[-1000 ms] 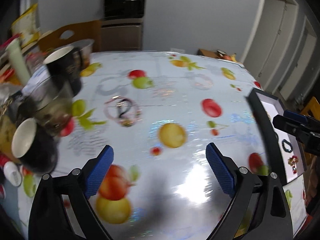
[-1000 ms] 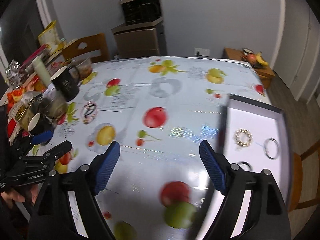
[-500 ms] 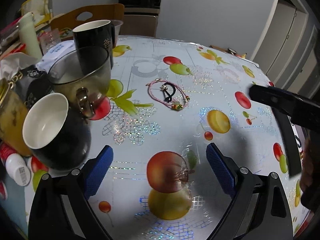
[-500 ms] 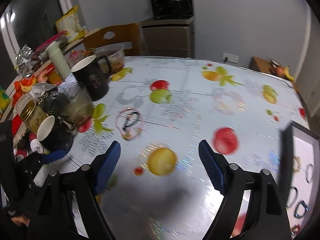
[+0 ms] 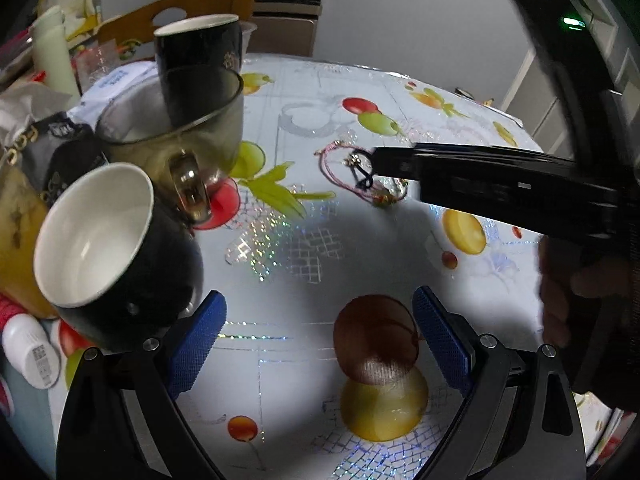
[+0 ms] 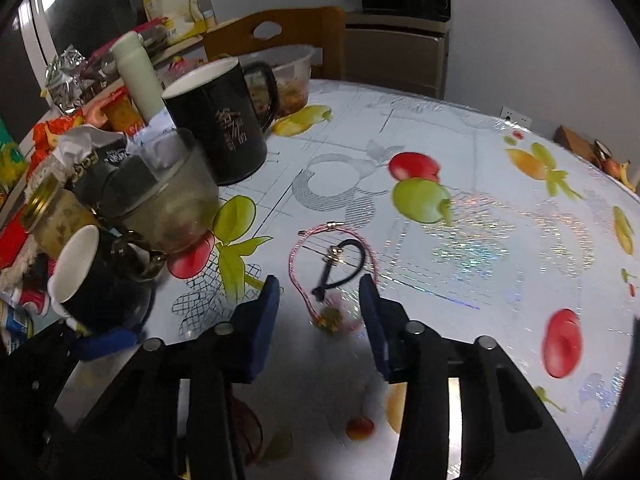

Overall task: Organize jewelry
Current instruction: 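Close the right tool on the black hair tie with charm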

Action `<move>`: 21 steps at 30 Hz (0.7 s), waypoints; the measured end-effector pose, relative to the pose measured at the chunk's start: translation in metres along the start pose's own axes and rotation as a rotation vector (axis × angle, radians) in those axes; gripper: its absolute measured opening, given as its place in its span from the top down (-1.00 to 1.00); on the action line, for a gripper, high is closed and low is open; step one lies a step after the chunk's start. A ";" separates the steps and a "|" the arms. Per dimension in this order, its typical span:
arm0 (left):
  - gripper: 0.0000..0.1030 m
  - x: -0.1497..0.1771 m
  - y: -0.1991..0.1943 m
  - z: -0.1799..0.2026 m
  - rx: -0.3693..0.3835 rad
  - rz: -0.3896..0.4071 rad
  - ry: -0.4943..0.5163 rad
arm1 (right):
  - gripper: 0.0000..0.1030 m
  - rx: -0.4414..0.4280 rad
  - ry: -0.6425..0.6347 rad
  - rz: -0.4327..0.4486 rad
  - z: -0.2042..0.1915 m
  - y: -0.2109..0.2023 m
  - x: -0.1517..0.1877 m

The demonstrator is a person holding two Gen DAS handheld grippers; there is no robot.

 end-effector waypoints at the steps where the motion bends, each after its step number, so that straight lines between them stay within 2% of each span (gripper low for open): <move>1: -0.86 0.001 0.001 0.000 -0.003 -0.002 0.002 | 0.25 0.002 0.001 -0.003 0.000 0.004 -0.001; 3: -0.86 0.005 0.002 0.000 0.000 -0.008 0.005 | 0.31 0.005 0.003 -0.009 -0.002 0.012 -0.004; 5: -0.86 0.006 0.004 -0.001 0.001 -0.013 0.003 | 0.47 0.037 0.004 -0.012 -0.003 0.020 -0.005; 7: -0.86 0.008 0.006 -0.002 -0.002 -0.023 -0.002 | 0.50 0.051 0.010 -0.018 -0.001 0.026 -0.006; 10: -0.86 0.011 0.009 -0.005 -0.008 -0.032 -0.016 | 0.77 0.057 0.000 -0.016 -0.001 0.031 -0.006; 11: -0.86 0.011 0.009 -0.007 -0.008 -0.033 -0.021 | 0.94 0.055 -0.006 -0.012 -0.001 0.031 -0.007; 17: -0.86 0.010 0.011 -0.007 0.002 -0.030 -0.050 | 0.94 0.044 0.023 0.052 0.008 0.009 -0.001; 21: -0.86 0.002 0.012 0.000 0.025 -0.008 -0.068 | 0.94 0.032 0.082 0.068 0.029 -0.014 0.012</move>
Point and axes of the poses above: each gripper's, at about its wrist camera, not at the fingertips, and y roughly the way its jaws point, z to its right, x to its underside, the point moved 3 cm from there along y, roughly the way its jaws point, and after that the axes turned 15 degrees about -z, right-handed, at the moved point
